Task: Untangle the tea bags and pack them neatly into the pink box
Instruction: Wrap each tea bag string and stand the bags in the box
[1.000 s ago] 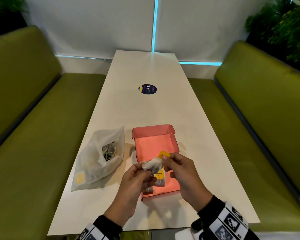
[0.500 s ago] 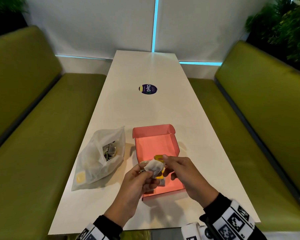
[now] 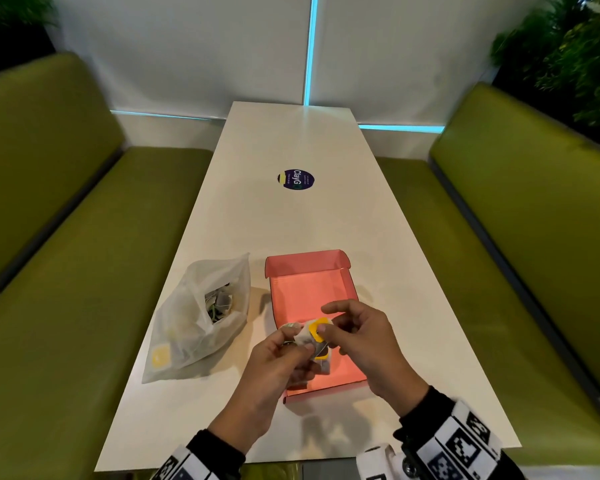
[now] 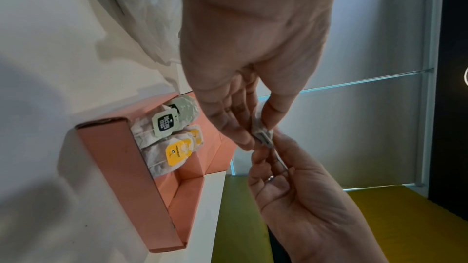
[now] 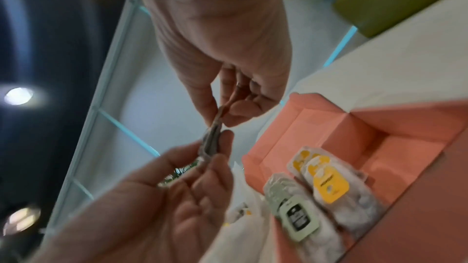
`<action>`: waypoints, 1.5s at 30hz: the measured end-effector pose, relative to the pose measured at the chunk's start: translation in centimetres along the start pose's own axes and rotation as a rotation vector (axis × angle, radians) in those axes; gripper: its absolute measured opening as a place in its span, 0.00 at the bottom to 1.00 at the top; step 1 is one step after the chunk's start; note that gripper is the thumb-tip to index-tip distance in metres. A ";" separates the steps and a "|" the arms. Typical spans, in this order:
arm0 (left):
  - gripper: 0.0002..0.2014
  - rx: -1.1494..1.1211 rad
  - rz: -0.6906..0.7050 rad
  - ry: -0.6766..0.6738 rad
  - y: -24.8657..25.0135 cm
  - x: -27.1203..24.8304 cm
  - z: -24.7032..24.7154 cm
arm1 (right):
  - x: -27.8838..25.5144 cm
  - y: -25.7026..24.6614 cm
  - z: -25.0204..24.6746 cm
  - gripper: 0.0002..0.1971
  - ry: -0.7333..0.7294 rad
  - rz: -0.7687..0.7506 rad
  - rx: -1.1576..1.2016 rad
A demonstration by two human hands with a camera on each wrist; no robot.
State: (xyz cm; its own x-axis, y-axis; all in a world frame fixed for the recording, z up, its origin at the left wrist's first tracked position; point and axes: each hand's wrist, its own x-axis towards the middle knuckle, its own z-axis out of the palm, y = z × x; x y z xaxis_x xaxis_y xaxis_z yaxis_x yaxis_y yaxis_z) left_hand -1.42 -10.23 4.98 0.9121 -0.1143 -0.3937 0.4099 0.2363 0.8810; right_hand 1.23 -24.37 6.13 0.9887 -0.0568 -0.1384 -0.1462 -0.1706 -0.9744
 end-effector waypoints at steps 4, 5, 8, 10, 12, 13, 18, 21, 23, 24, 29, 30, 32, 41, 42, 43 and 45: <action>0.06 0.057 -0.048 0.024 0.0 0.5 -0.3 | 0.1 0.6 0.1 0.19 0.052 -0.212 -0.201; 0.06 0.075 -0.058 0.034 0.0 0.7 -0.4 | 0.0 0.6 0.1 0.20 0.029 -0.247 -0.224; 0.05 0.098 -0.075 0.079 -0.1 1.0 -0.6 | -0.1 0.9 -0.1 0.19 -0.028 -0.235 -0.223; 0.06 0.108 -0.076 0.102 -0.2 1.1 -0.7 | 0.0 1.0 -0.3 0.17 -0.051 -0.185 -0.168; 0.06 0.104 -0.074 0.100 -0.3 1.2 -0.7 | 0.1 1.0 -0.6 0.16 -0.107 -0.137 -0.126; 0.05 0.097 -0.073 0.091 -0.3 1.2 -0.7 | 0.1 1.0 -0.7 0.17 -0.144 -0.108 -0.108; 0.04 -0.019 -0.083 0.047 0.1 1.0 -0.6 | 0.3 0.9 -1.3 0.24 -0.294 0.135 0.199; 0.05 -0.025 -0.071 0.057 0.1 1.0 -0.5 | 0.1 1.3 -1.6 0.31 -0.400 0.177 0.240; 0.05 -0.019 -0.069 0.049 0.2 0.9 -0.4 | 0.0 1.5 -1.6 0.30 -0.443 0.157 0.242; 0.05 -0.020 -0.069 0.041 0.3 0.8 -0.3 | 0.0 1.6 -1.5 0.27 -0.445 0.140 0.249; 0.06 -0.018 -0.060 0.032 0.6 0.4 0.3 | 0.1 1.7 -1.5 0.14 -0.387 0.043 0.174; 0.06 0.002 -0.040 0.054 0.5 0.4 0.3 | 0.2 1.7 -1.4 0.12 -0.367 0.038 0.172; 0.08 0.080 0.064 0.129 0.2 0.6 0.2 | 0.3 1.7 -1.4 0.10 -0.315 0.031 0.169; 0.07 0.468 0.384 0.184 -0.3 0.5 -0.2 | 0.1 1.8 -1.0 0.09 -0.188 0.059 0.165; 0.09 0.491 0.381 0.202 -0.3 0.6 -0.2 | 0.1 1.7 -1.0 0.09 -0.179 0.059 0.154; 0.11 0.520 0.381 0.215 -0.4 0.7 -0.2 | 0.0 1.7 -1.0 0.09 -0.174 0.060 0.140; 0.15 0.585 0.390 0.237 -0.3 0.7 -0.2 | 0.0 1.5 -1.1 0.10 -0.177 0.063 0.112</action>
State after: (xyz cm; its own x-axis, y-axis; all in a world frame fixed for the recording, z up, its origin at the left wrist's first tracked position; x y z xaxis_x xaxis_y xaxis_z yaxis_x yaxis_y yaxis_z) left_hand -0.90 -10.23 4.39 0.9950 0.0997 -0.0113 0.0450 -0.3434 0.9381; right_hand 0.97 -25.66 4.91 0.9694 0.1112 -0.2188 -0.2131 -0.0611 -0.9751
